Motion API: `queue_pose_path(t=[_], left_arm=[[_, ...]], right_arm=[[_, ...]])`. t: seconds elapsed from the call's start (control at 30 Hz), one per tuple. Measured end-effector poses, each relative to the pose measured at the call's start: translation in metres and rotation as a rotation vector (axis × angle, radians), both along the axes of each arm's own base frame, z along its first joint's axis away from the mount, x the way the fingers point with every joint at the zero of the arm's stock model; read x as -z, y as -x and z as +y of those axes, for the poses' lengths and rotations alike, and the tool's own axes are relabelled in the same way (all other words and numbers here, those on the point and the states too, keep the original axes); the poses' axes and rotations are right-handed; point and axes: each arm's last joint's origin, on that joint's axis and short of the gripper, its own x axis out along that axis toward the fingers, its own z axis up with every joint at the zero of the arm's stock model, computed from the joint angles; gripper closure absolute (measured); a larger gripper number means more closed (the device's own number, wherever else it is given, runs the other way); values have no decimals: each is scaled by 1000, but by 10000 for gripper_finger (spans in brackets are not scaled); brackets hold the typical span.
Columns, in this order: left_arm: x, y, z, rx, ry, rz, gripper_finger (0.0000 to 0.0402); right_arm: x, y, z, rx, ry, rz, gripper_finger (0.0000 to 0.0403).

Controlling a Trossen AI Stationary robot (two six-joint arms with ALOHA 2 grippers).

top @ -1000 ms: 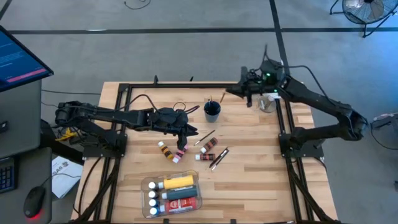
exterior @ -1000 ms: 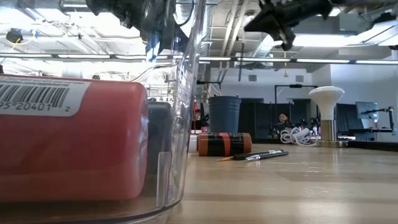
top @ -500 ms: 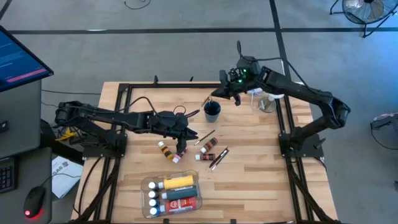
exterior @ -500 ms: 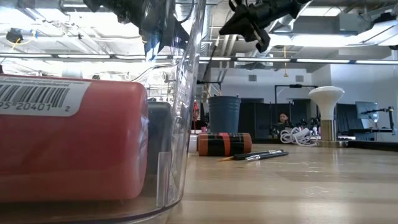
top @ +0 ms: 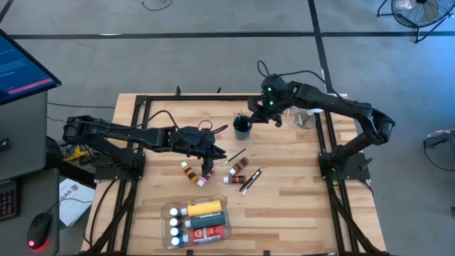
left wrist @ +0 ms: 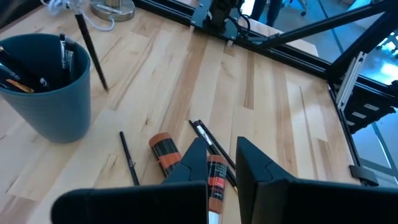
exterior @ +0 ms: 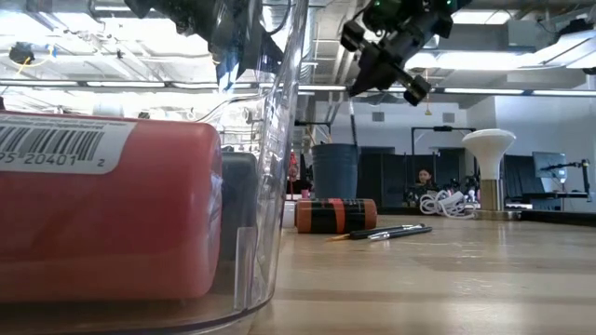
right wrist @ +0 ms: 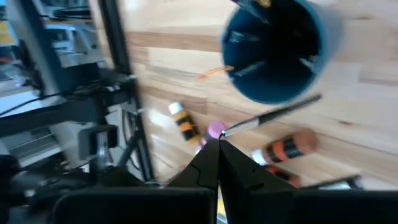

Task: Pick & Place Paint Supplies
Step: Put the paint brush into the blue cup

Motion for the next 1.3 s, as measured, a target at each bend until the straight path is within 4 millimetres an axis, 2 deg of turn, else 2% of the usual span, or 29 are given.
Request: queue_pose_path(t=[0.6,0.77,0.97,1.03,1.1,1.23,1.3], left_arm=[[0,0,0,-2,2,0,400],[0,0,0,-1,2,0,400],[1,0,0,-5,1,7,400],[10,3,5,-47,-13,30,400],[27,10,14,-127,-2,84,400],[70,35,53,-376,114,200,400],[86,48,73,-486,173,217,400]], right_arm=[[-25,6,0,9,36,-160,403],[-25,3,10,-222,121,-211,403],[-13,8,32,-653,394,-162,403],[-9,12,36,-715,416,-108,403],[-6,15,41,-779,453,-56,403],[-4,13,47,-841,563,-9,403],[-6,10,47,-834,597,-22,403]])
